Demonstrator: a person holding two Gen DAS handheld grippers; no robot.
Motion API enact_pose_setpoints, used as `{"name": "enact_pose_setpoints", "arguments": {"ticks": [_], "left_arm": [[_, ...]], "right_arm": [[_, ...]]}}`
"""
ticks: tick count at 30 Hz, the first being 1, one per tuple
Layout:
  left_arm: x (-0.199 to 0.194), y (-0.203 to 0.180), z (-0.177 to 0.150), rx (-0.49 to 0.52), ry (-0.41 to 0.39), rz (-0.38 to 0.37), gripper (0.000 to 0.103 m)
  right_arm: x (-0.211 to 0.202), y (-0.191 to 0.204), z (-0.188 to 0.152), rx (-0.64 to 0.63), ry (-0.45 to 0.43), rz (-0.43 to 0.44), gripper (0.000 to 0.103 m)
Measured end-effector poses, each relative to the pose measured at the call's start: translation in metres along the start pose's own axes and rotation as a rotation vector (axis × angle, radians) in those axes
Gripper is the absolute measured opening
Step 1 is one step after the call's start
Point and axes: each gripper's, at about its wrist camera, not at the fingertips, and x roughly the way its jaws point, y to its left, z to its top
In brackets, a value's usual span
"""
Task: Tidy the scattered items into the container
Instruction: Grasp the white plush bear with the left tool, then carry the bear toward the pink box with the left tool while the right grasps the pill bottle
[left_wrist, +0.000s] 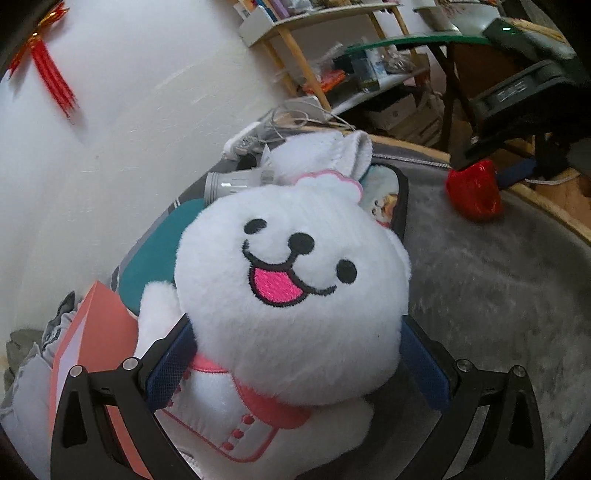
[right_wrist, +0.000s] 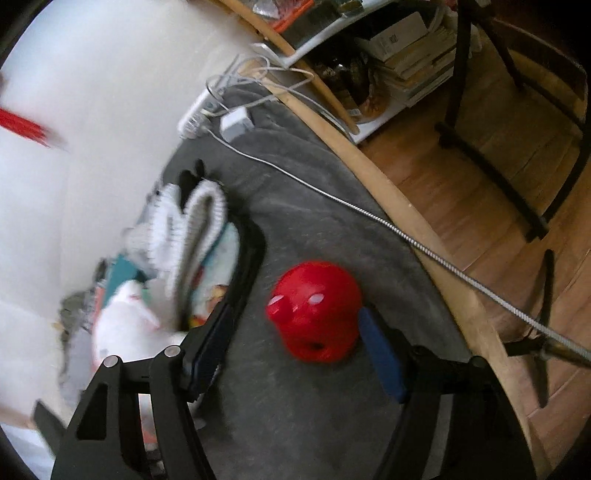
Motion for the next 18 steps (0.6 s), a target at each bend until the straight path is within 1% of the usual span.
{"name": "enact_pose_setpoints", "arguments": {"ticks": [2,4,6,8,10,13,14,16,17,18], "left_arm": [[-0.001,0.004,-0.001,0.006,0.022,-0.029,0.103],[0.001,0.008,-0.002,0.01,0.015,-0.044,0.103],[0.005,0.008,-0.003,0.018,0.0,-0.045,0.103],[0.01,0.003,-0.004,0.03,-0.029,-0.024,0.103],[0.015,-0.004,-0.005,0.047,-0.076,0.012,0.103],[0.022,-0.021,-0.009,0.101,-0.134,0.102,0.103],[0.024,-0.028,-0.011,0.112,-0.153,0.143,0.103],[0.026,-0.035,-0.013,0.12,-0.171,0.19,0.103],[0.028,-0.04,-0.014,0.146,-0.174,0.217,0.103],[0.031,-0.044,-0.013,0.175,-0.158,0.238,0.103]], "right_arm": [[0.007,0.0,0.001,-0.018,0.013,-0.043,0.071],[0.009,0.0,0.0,-0.019,0.022,-0.054,0.071],[0.006,0.001,-0.001,-0.025,0.02,-0.07,0.072],[0.0,0.006,-0.001,-0.047,0.008,-0.089,0.073],[-0.007,0.01,-0.002,-0.067,-0.007,-0.098,0.073],[-0.018,0.013,-0.004,-0.08,-0.028,-0.079,0.073],[-0.02,0.015,-0.005,-0.084,-0.031,-0.075,0.073],[-0.023,0.017,-0.007,-0.091,-0.032,-0.074,0.074],[-0.024,0.018,-0.007,-0.093,-0.03,-0.073,0.074],[-0.025,0.018,-0.008,-0.092,-0.028,-0.071,0.074]]}}
